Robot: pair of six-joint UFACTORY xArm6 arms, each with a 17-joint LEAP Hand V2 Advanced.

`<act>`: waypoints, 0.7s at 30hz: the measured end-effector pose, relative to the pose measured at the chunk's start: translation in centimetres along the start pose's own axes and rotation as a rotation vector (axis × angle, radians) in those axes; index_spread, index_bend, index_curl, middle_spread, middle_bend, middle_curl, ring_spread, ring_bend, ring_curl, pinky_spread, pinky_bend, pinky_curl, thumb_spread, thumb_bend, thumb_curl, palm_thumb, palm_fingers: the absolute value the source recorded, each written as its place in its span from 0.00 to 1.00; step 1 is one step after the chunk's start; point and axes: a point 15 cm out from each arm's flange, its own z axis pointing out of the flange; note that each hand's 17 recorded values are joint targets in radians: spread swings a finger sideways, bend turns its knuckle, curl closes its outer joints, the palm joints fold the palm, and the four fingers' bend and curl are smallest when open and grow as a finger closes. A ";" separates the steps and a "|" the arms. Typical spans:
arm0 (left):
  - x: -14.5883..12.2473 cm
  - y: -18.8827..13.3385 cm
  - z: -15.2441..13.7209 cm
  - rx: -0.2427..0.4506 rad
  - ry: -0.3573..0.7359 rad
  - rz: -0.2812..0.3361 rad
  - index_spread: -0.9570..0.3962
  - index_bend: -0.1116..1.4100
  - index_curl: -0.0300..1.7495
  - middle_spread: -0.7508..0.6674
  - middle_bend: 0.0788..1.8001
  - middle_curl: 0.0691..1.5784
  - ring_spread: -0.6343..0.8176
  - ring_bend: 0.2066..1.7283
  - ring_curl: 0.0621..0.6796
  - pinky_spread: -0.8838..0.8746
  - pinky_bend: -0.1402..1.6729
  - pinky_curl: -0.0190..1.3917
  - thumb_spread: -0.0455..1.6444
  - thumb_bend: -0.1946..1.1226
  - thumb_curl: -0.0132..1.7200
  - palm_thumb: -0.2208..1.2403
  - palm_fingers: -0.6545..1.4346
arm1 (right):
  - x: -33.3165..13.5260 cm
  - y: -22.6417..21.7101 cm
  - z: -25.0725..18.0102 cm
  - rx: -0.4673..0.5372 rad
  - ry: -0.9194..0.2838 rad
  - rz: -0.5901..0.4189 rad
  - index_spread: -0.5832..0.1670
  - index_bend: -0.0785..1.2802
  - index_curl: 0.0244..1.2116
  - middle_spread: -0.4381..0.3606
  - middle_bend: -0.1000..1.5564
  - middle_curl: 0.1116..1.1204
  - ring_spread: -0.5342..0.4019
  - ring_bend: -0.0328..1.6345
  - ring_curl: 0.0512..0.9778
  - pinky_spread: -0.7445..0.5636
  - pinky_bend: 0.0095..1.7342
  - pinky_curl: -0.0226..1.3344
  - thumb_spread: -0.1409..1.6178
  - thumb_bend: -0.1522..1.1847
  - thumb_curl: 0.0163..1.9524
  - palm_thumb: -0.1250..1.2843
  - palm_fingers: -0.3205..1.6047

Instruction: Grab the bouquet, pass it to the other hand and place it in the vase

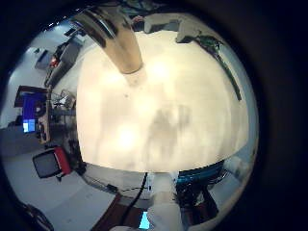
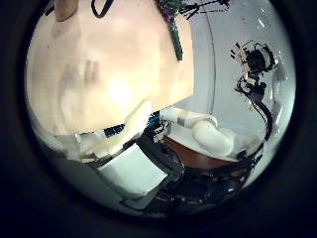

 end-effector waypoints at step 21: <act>1.5 0.8 -2.3 0.021 -0.005 0.075 0.79 0.20 0.26 0.61 0.14 0.21 0.76 0.14 0.19 0.78 0.17 0.15 0.57 0.12 0.20 0.46 0.45 | 0.9 -6.8 4.2 -0.011 -0.177 0.157 0.52 0.18 0.20 0.62 0.29 0.23 0.66 0.44 0.14 0.77 0.29 0.19 0.74 0.10 0.15 0.38 0.33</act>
